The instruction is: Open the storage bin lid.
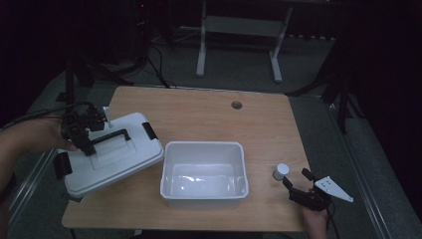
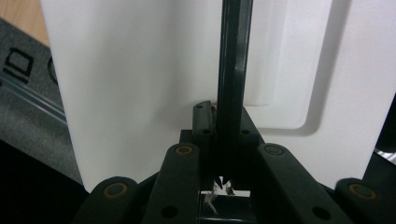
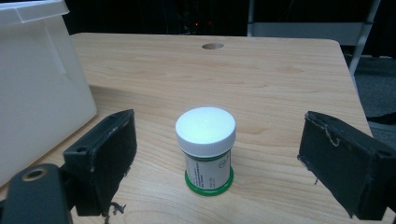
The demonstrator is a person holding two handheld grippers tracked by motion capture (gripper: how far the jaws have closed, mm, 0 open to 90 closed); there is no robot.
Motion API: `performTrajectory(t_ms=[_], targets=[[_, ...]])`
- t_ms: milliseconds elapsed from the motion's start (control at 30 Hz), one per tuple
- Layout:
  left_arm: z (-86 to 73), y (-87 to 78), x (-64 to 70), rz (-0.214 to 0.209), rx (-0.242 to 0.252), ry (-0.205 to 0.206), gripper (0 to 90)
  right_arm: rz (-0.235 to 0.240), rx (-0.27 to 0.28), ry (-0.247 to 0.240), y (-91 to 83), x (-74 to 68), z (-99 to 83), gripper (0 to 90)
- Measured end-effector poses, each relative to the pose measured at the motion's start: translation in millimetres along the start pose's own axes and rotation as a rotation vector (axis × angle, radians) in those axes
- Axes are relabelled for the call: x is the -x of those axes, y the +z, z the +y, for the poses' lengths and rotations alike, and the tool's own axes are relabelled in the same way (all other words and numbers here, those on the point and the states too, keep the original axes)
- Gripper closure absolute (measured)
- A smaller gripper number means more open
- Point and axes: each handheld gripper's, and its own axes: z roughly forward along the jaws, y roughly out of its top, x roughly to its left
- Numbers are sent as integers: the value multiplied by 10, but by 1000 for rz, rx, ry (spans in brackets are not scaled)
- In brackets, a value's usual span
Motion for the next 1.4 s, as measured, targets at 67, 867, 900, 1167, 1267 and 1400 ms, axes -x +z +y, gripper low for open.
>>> performTrajectory(t_ms=[67, 867, 900, 1167, 1267, 1400], targets=[[-31, 36, -32, 9, 0, -7, 837, -2, -3, -1, 6, -4, 0, 109], [77, 969, -132, -40, -13, -42, 837, 6, -7, 3, 9, -6, -1, 109], [91, 1004, -126, -39, -13, -42, 837, 6, -6, 2, 10, -6, -1, 109], [207, 1267, -97, -72, 3, -34, 836, 7, -6, 3, 10, -4, -1, 109], [242, 1334, -89, -82, 5, -30, 836, 8, -9, 1, 13, -7, -1, 109], [249, 1422, -82, -104, 4, -38, 836, 8, -9, 1, 12, -8, -1, 109]])
